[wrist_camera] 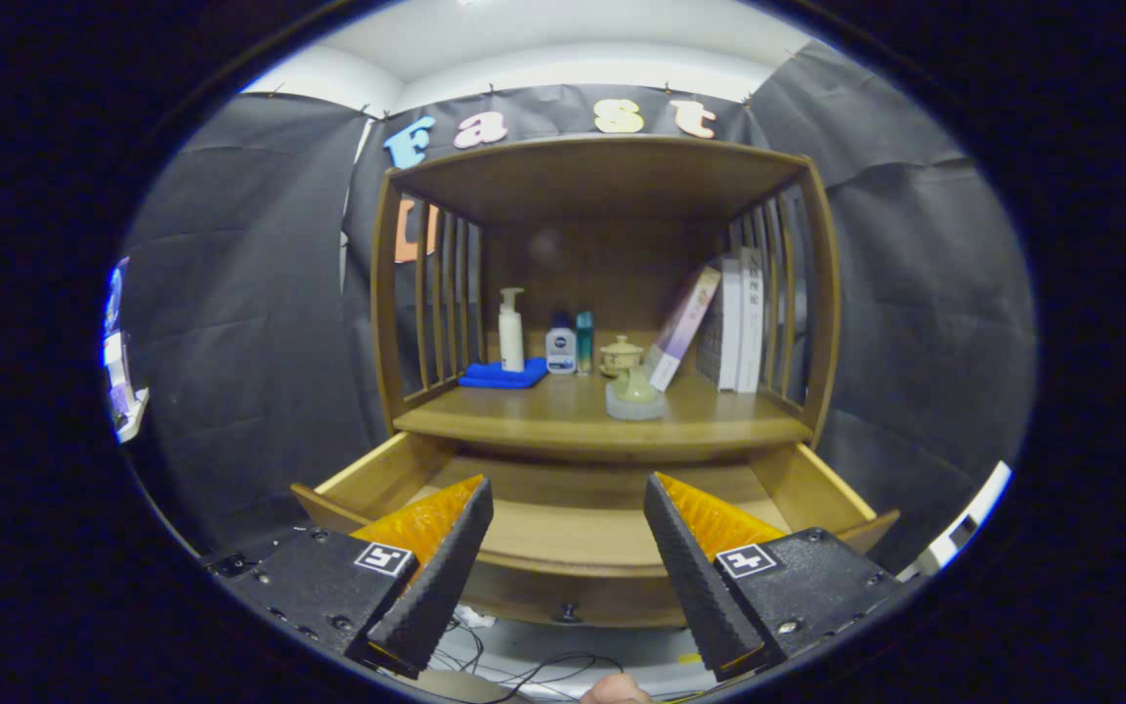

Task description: Pull open the drawer, take out the items inside it, and place them on the countertop above the cabinet.

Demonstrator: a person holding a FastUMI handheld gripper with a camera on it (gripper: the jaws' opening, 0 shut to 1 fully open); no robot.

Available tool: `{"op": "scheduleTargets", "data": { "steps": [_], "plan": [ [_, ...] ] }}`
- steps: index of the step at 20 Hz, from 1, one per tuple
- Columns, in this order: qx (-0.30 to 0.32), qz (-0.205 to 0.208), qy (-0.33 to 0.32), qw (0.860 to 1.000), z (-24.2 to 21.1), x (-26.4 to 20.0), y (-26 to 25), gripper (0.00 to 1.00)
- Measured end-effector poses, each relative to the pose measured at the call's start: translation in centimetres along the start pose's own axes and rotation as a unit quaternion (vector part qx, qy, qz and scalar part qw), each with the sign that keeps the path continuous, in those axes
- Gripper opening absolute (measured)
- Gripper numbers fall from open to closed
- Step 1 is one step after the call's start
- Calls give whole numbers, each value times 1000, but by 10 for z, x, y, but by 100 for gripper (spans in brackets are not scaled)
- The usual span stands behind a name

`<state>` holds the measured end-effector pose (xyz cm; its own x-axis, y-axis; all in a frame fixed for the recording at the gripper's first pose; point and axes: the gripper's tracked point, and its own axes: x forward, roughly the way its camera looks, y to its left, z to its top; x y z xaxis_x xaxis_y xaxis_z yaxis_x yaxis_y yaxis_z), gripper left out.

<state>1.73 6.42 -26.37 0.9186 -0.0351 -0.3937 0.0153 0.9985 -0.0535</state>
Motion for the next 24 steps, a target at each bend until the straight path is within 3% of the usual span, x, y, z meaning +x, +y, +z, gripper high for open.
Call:
{"op": "scheduleTargets", "data": {
  "steps": [8, 15, 24],
  "plan": [
    [-17, -10, 47, 999, -82, 8, 10, 98],
    [-48, -61, 26, 997, -80, 21, 2, 99],
    [-18, -62, 21, 998, -56, 67, 1, 100]
  ]
}}
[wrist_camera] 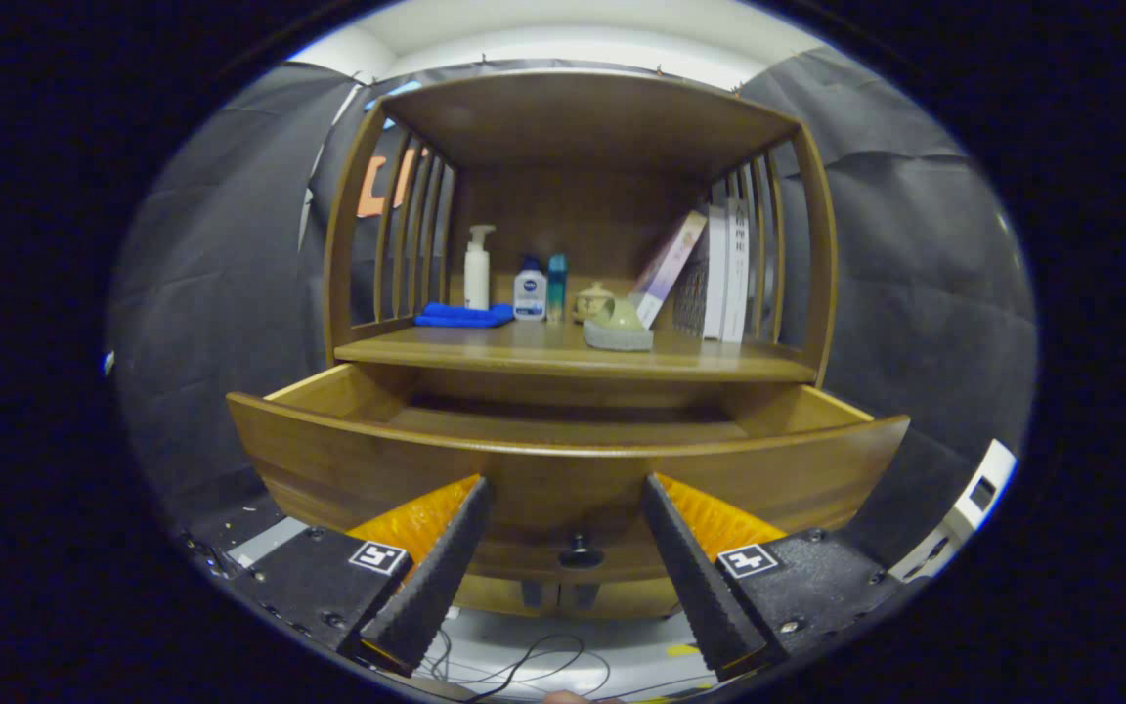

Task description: Pull open the drawer, take out the items inside it, and place them on the countertop above the cabinet.

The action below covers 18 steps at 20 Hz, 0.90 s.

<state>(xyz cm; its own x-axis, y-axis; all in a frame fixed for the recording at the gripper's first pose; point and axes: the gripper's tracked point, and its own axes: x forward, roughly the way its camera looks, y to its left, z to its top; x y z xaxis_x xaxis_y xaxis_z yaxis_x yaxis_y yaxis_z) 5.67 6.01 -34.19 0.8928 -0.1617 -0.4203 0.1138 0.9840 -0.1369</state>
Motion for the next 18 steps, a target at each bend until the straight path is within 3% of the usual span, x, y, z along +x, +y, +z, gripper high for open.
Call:
{"op": "scheduleTargets", "data": {
  "steps": [18],
  "plan": [
    [7, -5, 29, 1000, 23, 103, 0, 100]
  ]
}}
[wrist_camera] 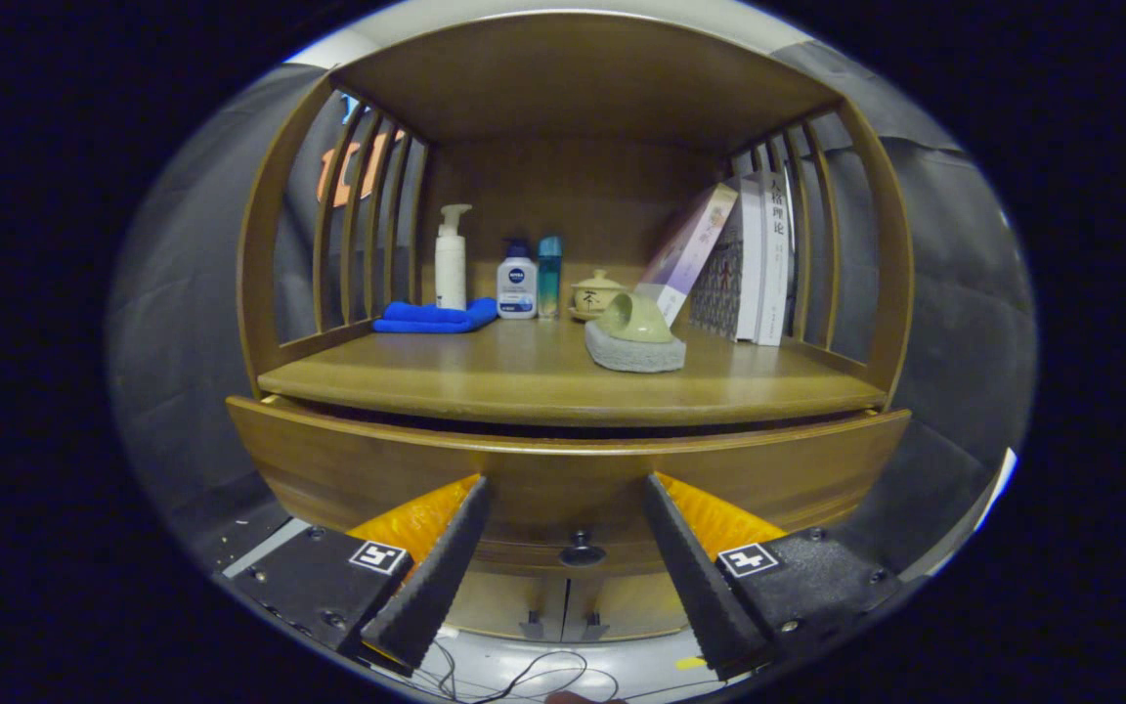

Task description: Pull open the drawer, take out the items inside it, and place them on the countertop above the cabinet.

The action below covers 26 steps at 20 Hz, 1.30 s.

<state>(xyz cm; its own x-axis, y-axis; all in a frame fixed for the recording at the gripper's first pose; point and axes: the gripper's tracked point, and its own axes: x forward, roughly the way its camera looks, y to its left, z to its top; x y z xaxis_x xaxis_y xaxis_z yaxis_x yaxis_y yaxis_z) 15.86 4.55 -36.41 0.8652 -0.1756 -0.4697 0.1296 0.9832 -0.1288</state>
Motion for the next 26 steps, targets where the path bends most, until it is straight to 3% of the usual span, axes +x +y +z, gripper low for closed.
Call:
{"op": "scheduleTargets", "data": {
  "steps": [4, 10, 16, 26],
  "plan": [
    [-2, -5, 4, 1000, 6, 20, 0, 100],
    [-7, 11, 19, 1000, 1, 1, -1, 100],
    [1, 54, -42, 998, 54, -81, -2, 100],
    [-2, 119, -143, 983, 155, -237, -9, 100]
  ]
}}
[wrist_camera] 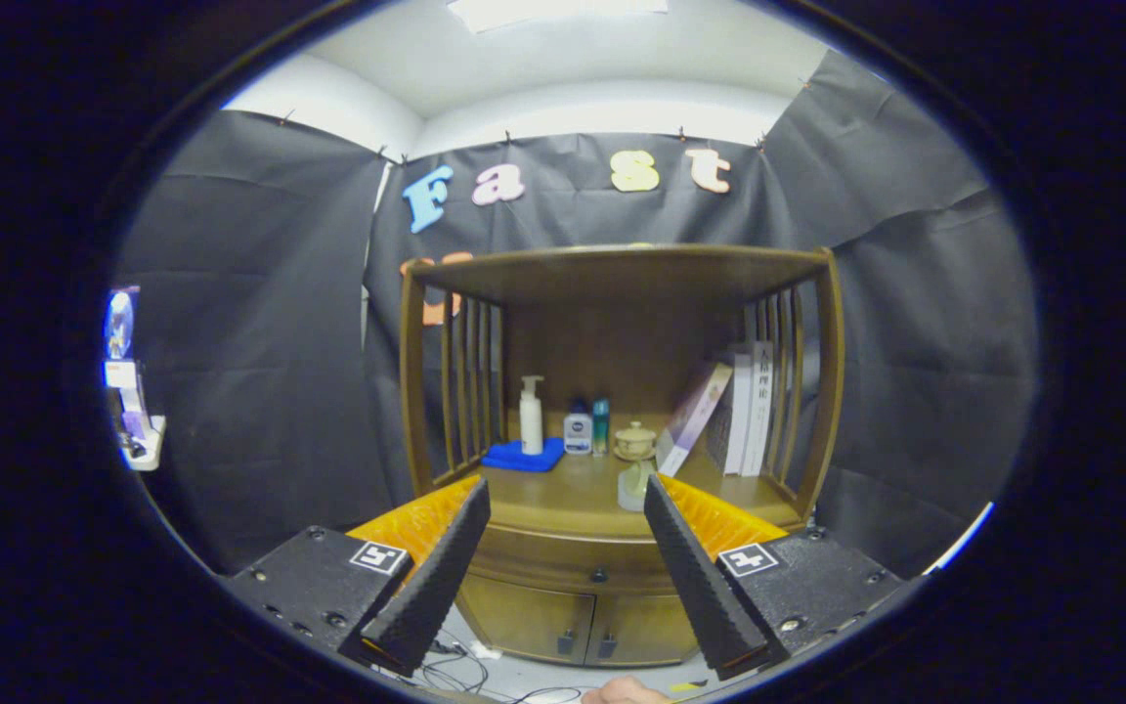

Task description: Pull open the drawer, take out the items inside it, and place them on the countertop above the cabinet.

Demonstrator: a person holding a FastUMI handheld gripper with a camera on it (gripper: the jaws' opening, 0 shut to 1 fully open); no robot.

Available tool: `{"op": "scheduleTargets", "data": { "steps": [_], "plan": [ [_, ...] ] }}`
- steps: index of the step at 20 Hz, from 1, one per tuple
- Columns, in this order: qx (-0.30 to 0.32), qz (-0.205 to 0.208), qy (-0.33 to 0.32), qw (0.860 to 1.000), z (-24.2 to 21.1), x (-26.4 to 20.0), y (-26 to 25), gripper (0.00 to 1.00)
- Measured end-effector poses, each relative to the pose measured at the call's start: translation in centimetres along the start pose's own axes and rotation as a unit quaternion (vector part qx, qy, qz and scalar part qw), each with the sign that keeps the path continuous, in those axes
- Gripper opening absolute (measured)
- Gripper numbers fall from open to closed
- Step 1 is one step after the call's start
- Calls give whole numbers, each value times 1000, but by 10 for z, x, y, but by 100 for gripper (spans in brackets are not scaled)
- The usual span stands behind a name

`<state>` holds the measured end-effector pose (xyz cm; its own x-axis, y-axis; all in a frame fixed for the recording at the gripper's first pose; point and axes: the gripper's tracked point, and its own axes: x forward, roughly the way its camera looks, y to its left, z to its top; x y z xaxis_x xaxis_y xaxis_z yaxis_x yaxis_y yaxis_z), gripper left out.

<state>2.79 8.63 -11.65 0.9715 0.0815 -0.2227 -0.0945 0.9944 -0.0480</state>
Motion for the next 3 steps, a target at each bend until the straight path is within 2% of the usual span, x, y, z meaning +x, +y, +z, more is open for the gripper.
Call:
{"op": "scheduleTargets", "data": {
  "steps": [3],
  "plan": [
    [-8, 8, -20, 1000, 21, -27, -6, 100]
  ]
}}
